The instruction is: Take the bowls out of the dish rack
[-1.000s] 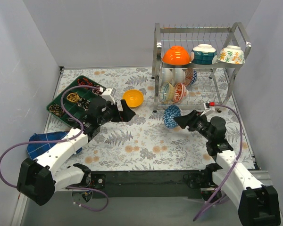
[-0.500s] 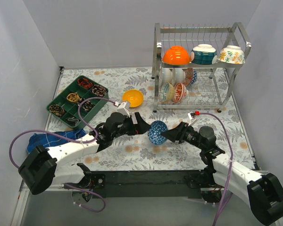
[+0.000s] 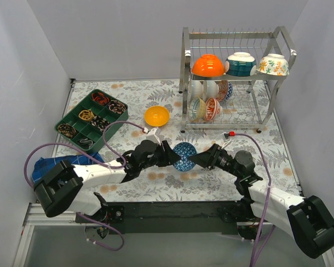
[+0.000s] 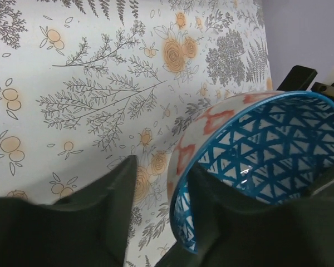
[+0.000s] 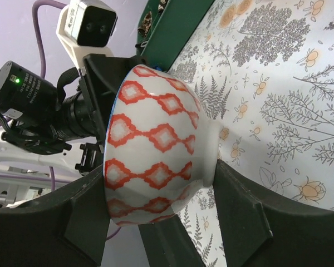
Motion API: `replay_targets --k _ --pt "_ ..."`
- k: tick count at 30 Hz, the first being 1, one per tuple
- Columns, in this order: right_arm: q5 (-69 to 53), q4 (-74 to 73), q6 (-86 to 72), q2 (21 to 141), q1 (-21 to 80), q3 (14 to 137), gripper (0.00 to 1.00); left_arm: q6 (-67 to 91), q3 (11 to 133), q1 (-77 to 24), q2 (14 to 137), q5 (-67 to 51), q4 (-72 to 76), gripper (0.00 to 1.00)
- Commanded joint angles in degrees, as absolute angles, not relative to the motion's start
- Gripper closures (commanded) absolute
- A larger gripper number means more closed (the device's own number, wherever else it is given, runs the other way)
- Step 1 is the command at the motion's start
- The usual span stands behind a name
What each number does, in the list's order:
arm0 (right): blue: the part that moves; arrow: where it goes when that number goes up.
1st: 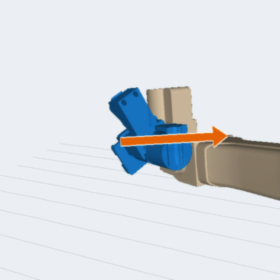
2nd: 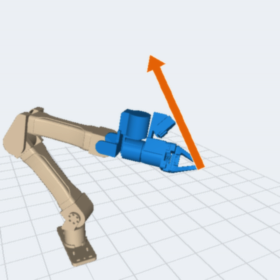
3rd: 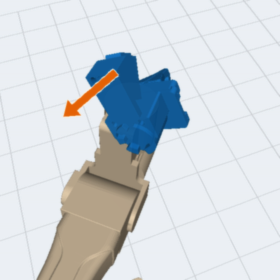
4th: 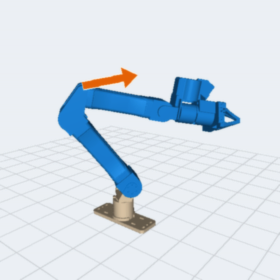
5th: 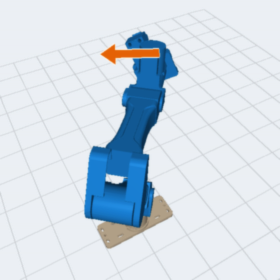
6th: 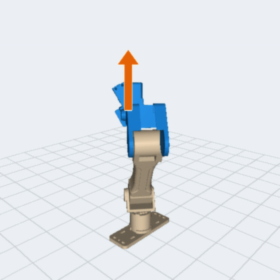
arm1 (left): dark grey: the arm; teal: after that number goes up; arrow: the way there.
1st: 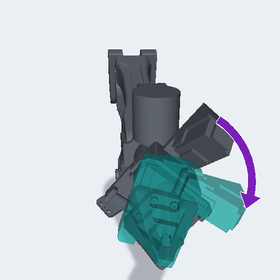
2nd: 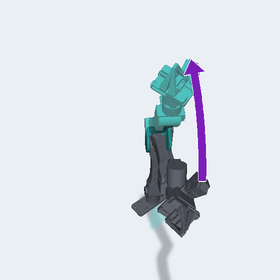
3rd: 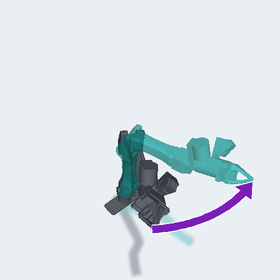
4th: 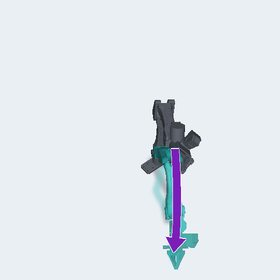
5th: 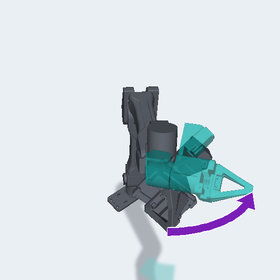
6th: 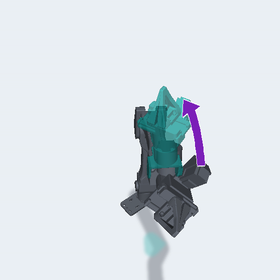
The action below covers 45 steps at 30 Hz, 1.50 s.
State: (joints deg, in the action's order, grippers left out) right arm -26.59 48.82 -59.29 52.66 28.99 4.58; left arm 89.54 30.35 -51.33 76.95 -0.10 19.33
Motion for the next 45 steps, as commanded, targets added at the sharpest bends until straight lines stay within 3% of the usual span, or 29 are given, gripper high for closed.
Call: replay_targets --k 1,3,6,7,8,11,17,20,33,45 --pt "-27.5 57.7 -61.0 53.5 29.4 4.0 0.98 90.9 29.4 -51.9 75.6 3.8 20.8 0.74" --pt "-27.3 57.7 -60.7 53.8 29.4 3.6 0.95 90.9 29.4 -51.9 74.1 6.3 19.5 0.90" --pt "-26.9 57.5 -59.8 54.1 29.4 3.0 0.83 90.0 30.6 -51.9 72.5 9.7 15.2 1.00" --pt "-26.8 57.0 -59.5 54.3 29.4 2.9 0.78 89.7 31.9 -51.9 72.4 10.5 12.2 1.00" --pt "-26.7 56.7 -58.6 54.3 29.4 2.8 0.66 88.9 32.5 -51.9 72.1 11.2 10.6 1.00" --pt "-25.9 54.7 -56.0 54.0 29.4 3.0 0.43 87.5 34.4 -51.9 71.5 14.0 5.7 1.00" --pt "-22.3 42.8 -49.1 50.1 29.4 4.8 0.13 86.0 36.4 -46.7 70.2 13.5 -4.0 1.00" --pt "-19.7 35.5 -44.4 47.6 29.4 6.7 0.04 84.2 36.5 -40.5 69.4 8.5 -7.3 1.00" --pt "-9.0 17.3 -32.1 38.7 29.4 11.7 0.01 72.5 45.6 -20.8 75.4 1.8 -19.1 1.00" --pt "-6.4 14.2 -29.4 37.3 29.4 12.8 0.01 67.6 49.9 -14.4 85.3 -4.8 -18.2 0.97"
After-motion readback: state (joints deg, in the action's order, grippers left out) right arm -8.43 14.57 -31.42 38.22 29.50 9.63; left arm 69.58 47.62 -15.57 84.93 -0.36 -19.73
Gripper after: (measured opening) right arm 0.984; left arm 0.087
